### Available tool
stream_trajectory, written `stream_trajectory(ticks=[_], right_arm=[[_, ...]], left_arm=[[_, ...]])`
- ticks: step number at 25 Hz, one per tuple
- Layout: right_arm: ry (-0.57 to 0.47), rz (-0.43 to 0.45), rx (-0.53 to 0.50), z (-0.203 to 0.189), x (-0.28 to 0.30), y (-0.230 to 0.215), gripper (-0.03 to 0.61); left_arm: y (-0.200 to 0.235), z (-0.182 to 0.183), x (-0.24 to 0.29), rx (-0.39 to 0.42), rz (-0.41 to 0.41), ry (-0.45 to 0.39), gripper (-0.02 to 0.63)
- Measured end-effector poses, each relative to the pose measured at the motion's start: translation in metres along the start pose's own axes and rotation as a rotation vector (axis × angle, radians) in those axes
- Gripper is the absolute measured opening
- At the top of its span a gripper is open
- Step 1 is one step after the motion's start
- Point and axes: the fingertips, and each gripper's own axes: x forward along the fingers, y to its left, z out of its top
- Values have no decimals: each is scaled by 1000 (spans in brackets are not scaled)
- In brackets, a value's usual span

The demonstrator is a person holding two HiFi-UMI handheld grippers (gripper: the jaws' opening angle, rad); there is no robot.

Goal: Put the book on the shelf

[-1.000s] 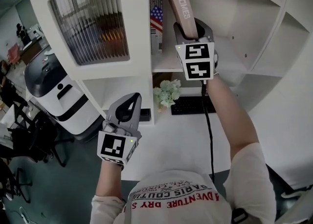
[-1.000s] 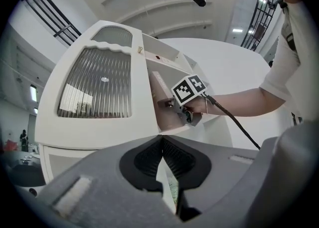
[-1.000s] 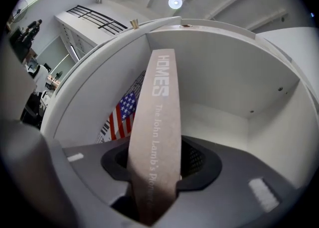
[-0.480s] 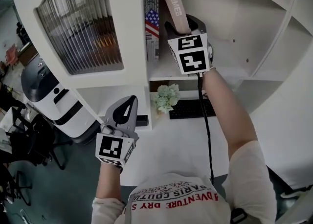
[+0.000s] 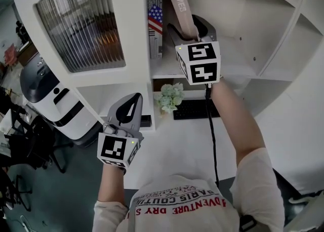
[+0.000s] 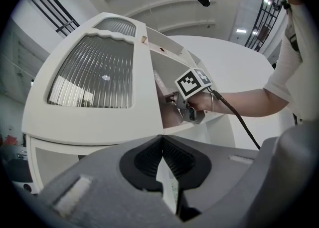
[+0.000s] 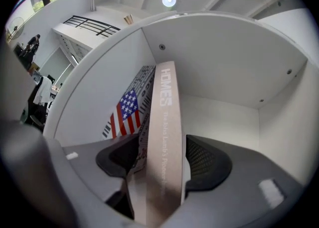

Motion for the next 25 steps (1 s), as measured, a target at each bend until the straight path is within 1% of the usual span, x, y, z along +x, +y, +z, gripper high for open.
stream_trajectory(ticks=[6,13,15,17,20,23,25], right_arm=[[-61,-54,-8,-3,-45,-2,268],[-132,-32,29,-9,-109,13,261],[-130,-22,40,-15,-123,23,212],[-126,-15,63,-22,-138,33,179],[-131,-2,98,-32,-160,48,115],[-136,28,118,-47,-181,64,47],[-118,52,131,-61,-194,76,15]], left_arm=[[-14,-2,-7,1,-21,3,5],[-25,0,-26,-19,-22,10,5],[-28,1,-32,-27,-25,9,5],[-31,3,-38,-28,-27,7,5],[-32,7,-46,-27,-22,10,6],[-30,4,-54,-35,-12,13,5],[-30,0,-57,-43,-8,22,5]])
